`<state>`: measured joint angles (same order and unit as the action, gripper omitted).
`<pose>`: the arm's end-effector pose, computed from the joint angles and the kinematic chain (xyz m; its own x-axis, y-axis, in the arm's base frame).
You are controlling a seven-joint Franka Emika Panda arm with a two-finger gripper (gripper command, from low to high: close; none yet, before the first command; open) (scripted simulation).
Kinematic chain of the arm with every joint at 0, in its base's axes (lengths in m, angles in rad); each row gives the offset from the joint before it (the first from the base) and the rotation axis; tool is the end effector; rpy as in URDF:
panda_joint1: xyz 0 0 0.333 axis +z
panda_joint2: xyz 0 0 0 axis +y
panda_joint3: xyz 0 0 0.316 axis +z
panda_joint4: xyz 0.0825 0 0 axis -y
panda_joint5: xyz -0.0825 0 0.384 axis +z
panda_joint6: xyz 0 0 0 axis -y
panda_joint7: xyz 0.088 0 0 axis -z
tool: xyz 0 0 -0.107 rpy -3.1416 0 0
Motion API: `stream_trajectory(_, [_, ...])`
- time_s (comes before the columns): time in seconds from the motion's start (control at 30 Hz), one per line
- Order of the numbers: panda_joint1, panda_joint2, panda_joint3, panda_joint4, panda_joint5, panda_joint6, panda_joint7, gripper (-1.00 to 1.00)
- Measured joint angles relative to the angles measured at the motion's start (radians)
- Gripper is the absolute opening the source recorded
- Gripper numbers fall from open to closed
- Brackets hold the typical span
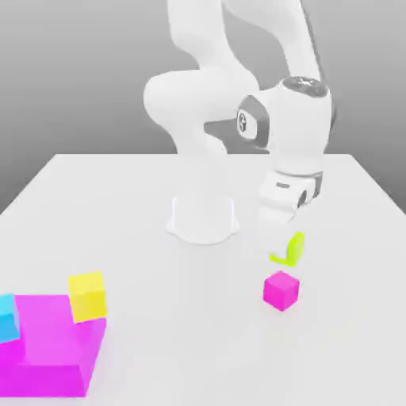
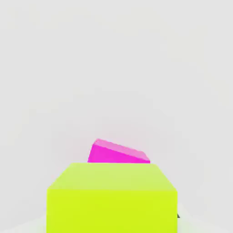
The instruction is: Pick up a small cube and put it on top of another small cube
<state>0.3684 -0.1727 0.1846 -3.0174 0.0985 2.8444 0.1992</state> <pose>0.2652 0.1520 0.2077 0.9672 0.2540 -0.0009 0.2540 -0.9672 0.0032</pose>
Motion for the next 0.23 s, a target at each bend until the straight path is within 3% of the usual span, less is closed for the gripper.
stream_trajectory(0.1, [-0.021, 0.108, 0.007, 0.004, -0.048, 0.104, 0.032, -1.00])
stream_trajectory(0.13, [-0.022, 0.140, -0.003, 0.006, -0.071, 0.134, 0.047, 1.00])
stream_trajectory(0.23, [-0.022, 0.140, -0.003, 0.006, -0.071, 0.134, 0.047, 1.00])
